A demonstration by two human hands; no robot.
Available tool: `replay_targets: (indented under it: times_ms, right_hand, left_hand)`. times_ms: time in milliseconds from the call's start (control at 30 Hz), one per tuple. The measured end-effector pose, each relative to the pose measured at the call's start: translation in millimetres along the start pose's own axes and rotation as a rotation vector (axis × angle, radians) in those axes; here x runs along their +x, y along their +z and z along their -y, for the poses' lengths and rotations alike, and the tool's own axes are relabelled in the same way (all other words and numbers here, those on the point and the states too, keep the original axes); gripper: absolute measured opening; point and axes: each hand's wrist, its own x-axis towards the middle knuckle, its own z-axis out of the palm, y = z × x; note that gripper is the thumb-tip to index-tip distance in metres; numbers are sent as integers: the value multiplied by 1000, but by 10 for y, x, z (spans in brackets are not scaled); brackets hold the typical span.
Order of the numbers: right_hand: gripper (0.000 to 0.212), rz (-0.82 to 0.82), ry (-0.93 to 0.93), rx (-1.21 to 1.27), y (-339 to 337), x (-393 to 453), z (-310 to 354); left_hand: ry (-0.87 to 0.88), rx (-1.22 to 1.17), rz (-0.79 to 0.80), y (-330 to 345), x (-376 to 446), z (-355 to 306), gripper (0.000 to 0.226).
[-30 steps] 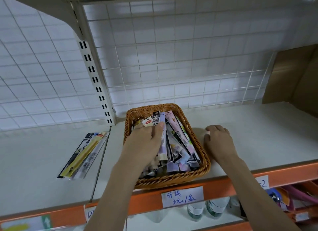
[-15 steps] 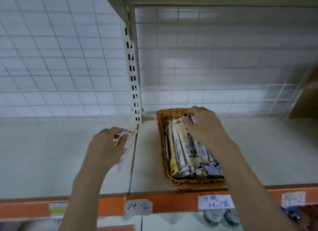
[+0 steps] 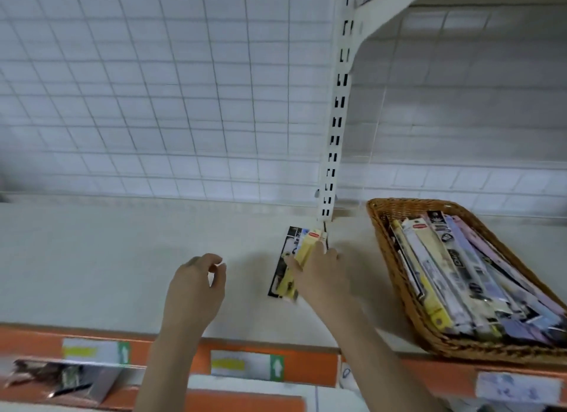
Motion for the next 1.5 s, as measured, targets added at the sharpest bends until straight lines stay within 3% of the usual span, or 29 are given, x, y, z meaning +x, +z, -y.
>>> replay_targets:
  times_ms: [200,533,800,1067,1200,1333,1500]
  right_hand:
    - [75,3,73,-121,255,103,223]
    - [45,-81,123,-166,121,61,225]
    - [33,-51,257,-90,10,66,56]
    - [23,143,119,-252,-181,-25,-38]
    - [9,196,31,-196,-418,-176,-49]
    - [38,314,1,178,-775,-262,-187]
    - [78,77,-49,396,-1367,-332,-649]
  left_hand:
    - [50,38,107,28,117,218,22]
    - [229,111,178,165,195,353,12]
    - [174,130,198,170,182,302,22]
    - [118,113,208,131,158,210,24]
    - [104,63,148,190,123,51,22]
    - [171,67,142,340,37,-223,20]
    - [199,46,158,587,-124,-723,27]
